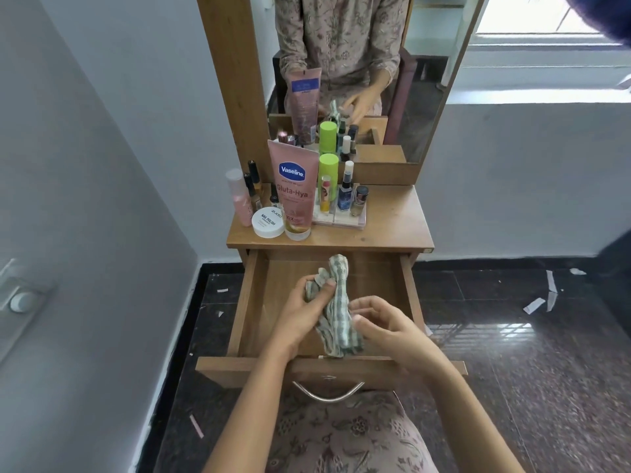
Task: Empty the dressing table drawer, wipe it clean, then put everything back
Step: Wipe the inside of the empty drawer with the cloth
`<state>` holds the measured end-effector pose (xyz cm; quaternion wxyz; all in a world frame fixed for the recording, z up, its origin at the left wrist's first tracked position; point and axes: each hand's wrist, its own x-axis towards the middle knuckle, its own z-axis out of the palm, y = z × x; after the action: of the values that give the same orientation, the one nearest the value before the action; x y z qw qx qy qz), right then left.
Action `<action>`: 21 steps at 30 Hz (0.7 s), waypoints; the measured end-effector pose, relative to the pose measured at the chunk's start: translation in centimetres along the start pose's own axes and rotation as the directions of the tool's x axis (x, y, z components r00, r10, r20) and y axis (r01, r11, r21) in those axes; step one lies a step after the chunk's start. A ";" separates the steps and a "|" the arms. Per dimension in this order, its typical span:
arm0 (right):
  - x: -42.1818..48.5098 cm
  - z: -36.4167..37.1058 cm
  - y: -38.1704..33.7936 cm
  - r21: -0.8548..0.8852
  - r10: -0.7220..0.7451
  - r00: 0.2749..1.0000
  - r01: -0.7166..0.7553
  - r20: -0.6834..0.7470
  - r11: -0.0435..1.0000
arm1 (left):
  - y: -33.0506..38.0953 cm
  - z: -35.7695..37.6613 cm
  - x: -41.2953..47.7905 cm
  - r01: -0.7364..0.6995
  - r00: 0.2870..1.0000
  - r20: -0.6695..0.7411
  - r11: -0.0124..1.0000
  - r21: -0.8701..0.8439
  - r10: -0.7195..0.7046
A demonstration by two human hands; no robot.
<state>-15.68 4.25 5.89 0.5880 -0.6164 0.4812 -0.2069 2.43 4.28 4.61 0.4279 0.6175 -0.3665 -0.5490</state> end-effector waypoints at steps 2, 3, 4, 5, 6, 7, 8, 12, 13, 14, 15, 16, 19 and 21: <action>0.6 0.9 -0.4 0.044 0.021 0.999 -0.022 0.031 0.999 | 0.1 -0.2 0.0 -0.003 0.999 -0.048 1.000 0.019 0.004; 1.0 1.3 -0.6 0.044 0.032 0.999 -0.033 0.038 0.998 | 0.2 -0.2 -0.1 -0.002 0.998 -0.064 1.000 0.018 0.003; 1.4 1.7 -0.7 0.024 0.035 0.999 -0.036 0.034 0.999 | 0.2 -0.2 0.0 0.005 0.997 -0.080 1.000 0.011 -0.004; 1.7 2.1 -0.7 -0.003 0.037 0.999 -0.037 0.015 0.999 | 0.1 -0.3 0.0 0.011 0.995 -0.098 1.000 -0.002 -0.011; 2.0 2.5 -0.8 -0.024 0.038 0.999 -0.038 -0.012 0.999 | 0.0 -0.4 0.2 0.017 0.993 -0.118 1.000 -0.017 -0.019; 2.3 2.8 -0.7 -0.026 0.046 0.998 -0.047 -0.046 0.999 | -0.2 -0.5 0.3 0.021 0.991 -0.131 0.999 -0.029 -0.025; 2.6 3.1 -0.6 -0.005 0.055 0.995 -0.056 -0.077 0.998 | -0.3 -0.6 0.5 0.022 0.990 -0.141 0.999 -0.030 -0.026; 3.1 3.6 -0.5 0.147 0.108 0.979 -0.083 -0.171 0.986 | -1.0 -0.9 1.0 0.018 0.982 -0.187 0.999 0.032 -0.012; 3.0 3.5 -0.6 0.246 0.132 0.976 -0.086 -0.175 0.965 | -1.2 -1.1 1.2 0.017 0.980 -0.198 0.999 0.038 -0.009; 3.0 3.3 -0.8 0.337 0.159 0.971 -0.091 -0.178 0.937 | -1.5 -1.3 1.3 0.021 0.979 -0.202 0.999 0.040 -0.012; 3.0 2.9 -1.0 0.412 0.182 0.966 -0.093 -0.184 0.907 | -1.6 -1.6 1.5 0.028 0.979 -0.202 0.999 0.032 -0.021; 2.9 2.5 -1.0 0.475 0.205 0.960 -0.092 -0.191 0.875 | -1.6 -2.0 1.6 0.043 0.979 -0.200 0.999 0.010 -0.040; 2.9 1.4 -1.1 0.572 0.232 0.949 -0.072 -0.212 0.817 | -1.2 -2.7 1.8 0.109 0.977 -0.167 0.982 -0.155 -0.135; 3.1 1.4 -0.9 0.471 0.172 0.959 -0.047 -0.225 0.881 | -0.8 -2.7 1.8 0.166 0.974 -0.117 0.964 -0.208 -0.193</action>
<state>-12.82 2.30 5.47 0.6600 -0.3982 0.5255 -0.3602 5.32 3.29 3.26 0.4594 0.6389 -0.2223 -0.5756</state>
